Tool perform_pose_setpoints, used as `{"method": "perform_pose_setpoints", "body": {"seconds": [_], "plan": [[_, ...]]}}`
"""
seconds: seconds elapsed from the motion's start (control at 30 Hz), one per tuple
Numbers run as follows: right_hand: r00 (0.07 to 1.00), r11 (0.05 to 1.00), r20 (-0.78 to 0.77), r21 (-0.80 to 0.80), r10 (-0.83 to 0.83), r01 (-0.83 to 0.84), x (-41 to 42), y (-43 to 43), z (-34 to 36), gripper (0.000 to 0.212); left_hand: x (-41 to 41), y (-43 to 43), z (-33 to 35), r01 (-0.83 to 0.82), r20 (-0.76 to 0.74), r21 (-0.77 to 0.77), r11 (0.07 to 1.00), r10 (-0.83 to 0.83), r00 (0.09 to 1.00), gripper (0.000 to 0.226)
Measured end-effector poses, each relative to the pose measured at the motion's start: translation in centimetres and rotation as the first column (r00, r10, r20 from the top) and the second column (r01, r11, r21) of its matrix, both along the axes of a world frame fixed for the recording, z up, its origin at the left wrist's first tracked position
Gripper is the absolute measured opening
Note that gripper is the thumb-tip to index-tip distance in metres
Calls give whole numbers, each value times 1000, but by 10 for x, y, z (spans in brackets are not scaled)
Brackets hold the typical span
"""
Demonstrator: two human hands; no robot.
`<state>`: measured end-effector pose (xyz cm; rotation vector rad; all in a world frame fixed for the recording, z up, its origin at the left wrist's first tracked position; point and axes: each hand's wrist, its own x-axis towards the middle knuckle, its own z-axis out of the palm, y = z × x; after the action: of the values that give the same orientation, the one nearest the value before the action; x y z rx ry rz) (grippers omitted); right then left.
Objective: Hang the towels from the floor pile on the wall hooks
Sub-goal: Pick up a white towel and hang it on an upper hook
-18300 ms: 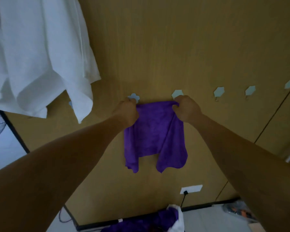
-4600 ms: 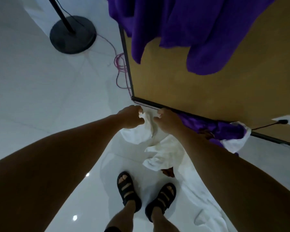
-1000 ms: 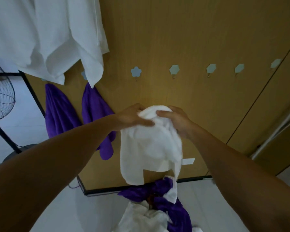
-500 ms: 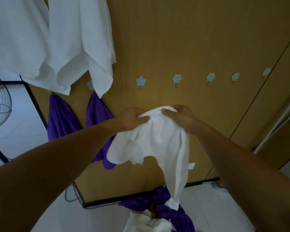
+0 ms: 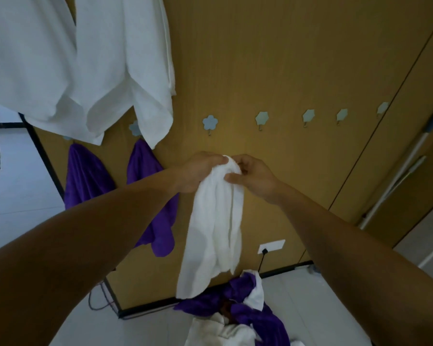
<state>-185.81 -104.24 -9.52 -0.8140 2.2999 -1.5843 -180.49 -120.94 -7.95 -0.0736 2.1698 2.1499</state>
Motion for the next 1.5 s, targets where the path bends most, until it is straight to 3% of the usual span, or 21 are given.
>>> {"method": "perform_pose_setpoints", "body": {"seconds": [0.07, 0.2, 0.3, 0.37, 0.43, 0.5, 0.57, 0.63, 0.73, 0.87, 0.97, 1.1, 1.23, 1.3, 1.43, 1.5], "plan": [[999, 999, 13, 19, -36, 36, 3, -1, -1, 21, 4, 2, 3, -6, -11, -76, 997, 5, 1000, 12], [988, 997, 139, -33, -61, 66, -1, 2, 1, 13, 4, -5, 2, -92, -169, -474, 876, 11, 985, 28], [998, 999, 57, 18, -35, 34, -9, 6, 5, 19, 0, -9, -1, -101, -313, -616, 782, -125, 941, 28], [999, 999, 45, -32, -1, 3, -17, 10, 7, 17, -5, -11, -1, -131, -337, -686, 716, -153, 929, 11], [999, 999, 31, -17, 37, -36, -28, 18, 10, 12, -9, -15, -1, -138, -316, -726, 674, -148, 937, 22], [998, 994, 6, 90, 67, -67, -39, 26, 14, 7, -12, -18, -2, -135, -273, -737, 662, -109, 956, 37], [996, 983, -17, 162, 92, -88, -52, 30, 15, 18, -16, -19, -3, -162, -272, -733, 660, -67, 960, 37], [996, 987, -36, 139, 85, -79, -60, 28, 16, 30, -21, -15, -2, -205, -258, -638, 742, 45, 965, 30], [999, 1000, -32, 6, 23, -23, -67, 21, 18, 30, -28, -8, 3, -176, -140, -401, 899, 130, 982, 32], [999, 995, -14, 89, 51, -49, -82, 28, 25, 38, -38, -3, 22, -202, -70, -238, 950, 190, 979, 26], [992, 976, -12, 183, 125, -121, -100, 43, 37, 37, -43, 5, 42, -221, -24, -266, 939, 222, 975, 26], [985, 987, -76, 59, 154, -150, -122, 50, 62, 26, -52, 17, 65, -187, 5, -438, 879, 211, 978, 36], [994, 985, -68, -143, 91, -100, -129, 41, 81, 25, -62, 21, 93, -238, -19, -220, 946, 240, 971, 39], [991, 987, -76, -114, 109, -117, -131, 37, 90, 29, -66, 18, 106, -241, -70, -190, 952, 232, 970, 40], [968, 990, -209, 53, 141, -133, -140, 37, 119, 36, -63, 11, 138, -283, -130, -336, 898, 253, 959, 23], [954, 993, -280, -20, 106, -117, -146, 31, 139, 35, -61, 7, 155, -243, -125, -379, 893, 211, 969, 19]]}}
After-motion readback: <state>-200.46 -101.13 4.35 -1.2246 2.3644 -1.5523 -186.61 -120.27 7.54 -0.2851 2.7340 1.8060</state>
